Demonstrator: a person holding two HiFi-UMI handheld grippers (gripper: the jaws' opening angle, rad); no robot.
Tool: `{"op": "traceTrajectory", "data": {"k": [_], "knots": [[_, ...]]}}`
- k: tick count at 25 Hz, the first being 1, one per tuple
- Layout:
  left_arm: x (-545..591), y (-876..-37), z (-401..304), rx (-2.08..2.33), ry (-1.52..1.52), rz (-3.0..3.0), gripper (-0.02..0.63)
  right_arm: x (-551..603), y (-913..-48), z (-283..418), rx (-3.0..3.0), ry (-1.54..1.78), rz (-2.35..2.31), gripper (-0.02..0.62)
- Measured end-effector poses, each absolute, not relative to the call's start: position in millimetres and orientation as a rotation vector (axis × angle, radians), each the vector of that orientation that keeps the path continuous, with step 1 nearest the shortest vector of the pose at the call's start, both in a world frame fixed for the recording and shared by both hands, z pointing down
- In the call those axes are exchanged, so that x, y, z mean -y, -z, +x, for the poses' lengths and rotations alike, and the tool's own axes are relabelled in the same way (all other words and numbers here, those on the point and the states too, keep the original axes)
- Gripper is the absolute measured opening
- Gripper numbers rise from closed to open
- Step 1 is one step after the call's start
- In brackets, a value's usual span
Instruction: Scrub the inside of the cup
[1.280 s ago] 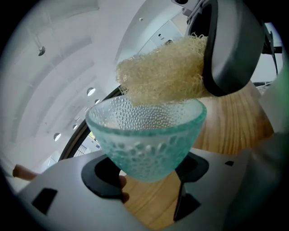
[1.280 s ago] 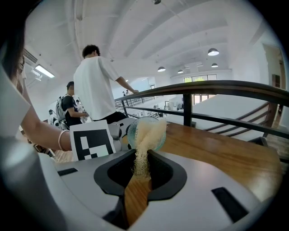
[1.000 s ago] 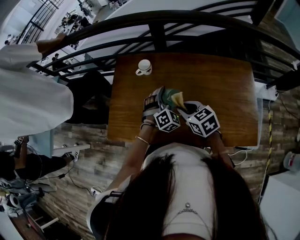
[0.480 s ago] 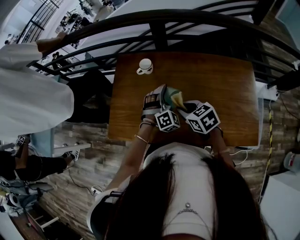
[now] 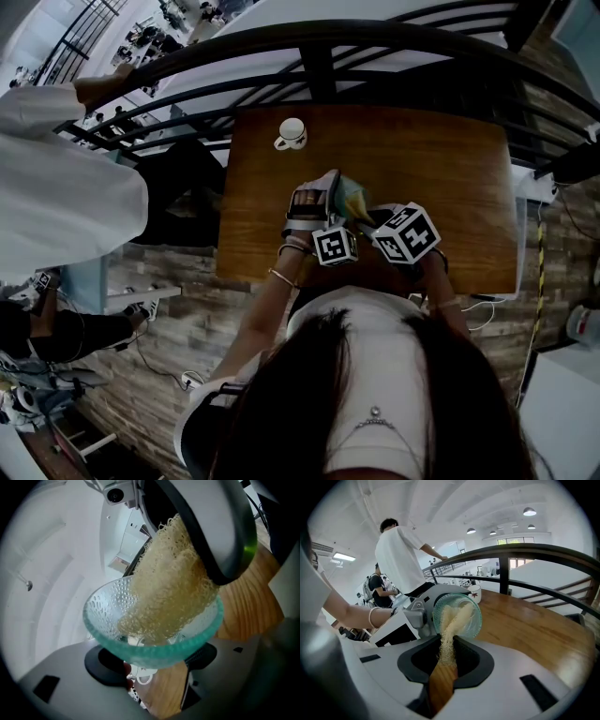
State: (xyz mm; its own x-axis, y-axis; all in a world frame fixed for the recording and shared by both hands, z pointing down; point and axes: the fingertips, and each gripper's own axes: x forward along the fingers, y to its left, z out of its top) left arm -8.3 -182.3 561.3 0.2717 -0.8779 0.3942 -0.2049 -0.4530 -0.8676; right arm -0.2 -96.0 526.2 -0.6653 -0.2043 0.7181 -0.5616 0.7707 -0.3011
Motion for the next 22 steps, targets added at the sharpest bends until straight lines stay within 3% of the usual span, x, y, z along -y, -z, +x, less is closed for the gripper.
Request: {"op": "traceTrajectory", "data": {"k": [11, 22], "knots": [[173.1, -550.0, -5.0, -0.923, 1.201, -1.818, 0.348, 89.7, -529.9, -7.4, 2.246, -0.707, 0.509, 0.089], [168.1, -549.7, 6.0, -0.921, 1.130, -1.868, 0.348, 90.7, -516.4, -16.3, 2.349, -1.035, 0.446, 0.089]]}}
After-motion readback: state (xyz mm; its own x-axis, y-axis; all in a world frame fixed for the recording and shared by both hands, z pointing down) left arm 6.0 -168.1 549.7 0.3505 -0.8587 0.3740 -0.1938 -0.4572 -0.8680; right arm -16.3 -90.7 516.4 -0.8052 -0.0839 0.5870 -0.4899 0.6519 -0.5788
